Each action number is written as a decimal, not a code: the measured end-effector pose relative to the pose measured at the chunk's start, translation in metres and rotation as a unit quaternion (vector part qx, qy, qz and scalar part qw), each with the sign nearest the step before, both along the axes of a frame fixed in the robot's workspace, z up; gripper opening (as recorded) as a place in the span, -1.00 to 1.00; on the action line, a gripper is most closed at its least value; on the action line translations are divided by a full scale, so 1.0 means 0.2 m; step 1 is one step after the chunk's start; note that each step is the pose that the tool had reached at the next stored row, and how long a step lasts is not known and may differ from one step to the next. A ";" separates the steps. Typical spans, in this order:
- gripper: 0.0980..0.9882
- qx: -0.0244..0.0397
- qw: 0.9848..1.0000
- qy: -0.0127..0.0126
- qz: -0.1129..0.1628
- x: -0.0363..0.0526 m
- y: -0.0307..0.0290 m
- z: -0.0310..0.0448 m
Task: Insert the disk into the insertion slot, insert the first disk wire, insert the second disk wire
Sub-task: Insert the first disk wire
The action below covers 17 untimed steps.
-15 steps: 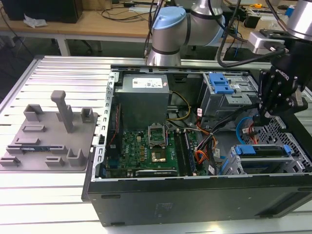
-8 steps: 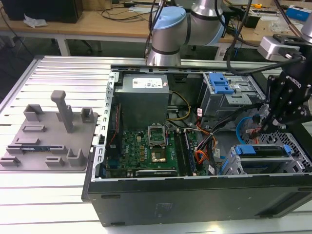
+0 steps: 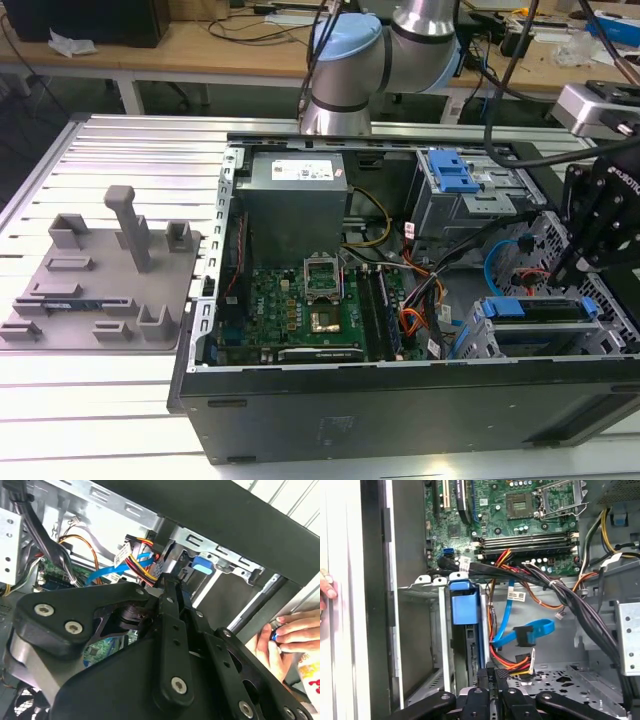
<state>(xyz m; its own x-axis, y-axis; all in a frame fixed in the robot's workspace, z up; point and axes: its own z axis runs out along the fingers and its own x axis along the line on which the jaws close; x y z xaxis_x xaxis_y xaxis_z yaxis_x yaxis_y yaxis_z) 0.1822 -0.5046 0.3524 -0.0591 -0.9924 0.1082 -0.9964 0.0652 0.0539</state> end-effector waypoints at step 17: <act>-0.85 0.004 1.000 -0.014 0.023 -0.023 -0.029 -0.011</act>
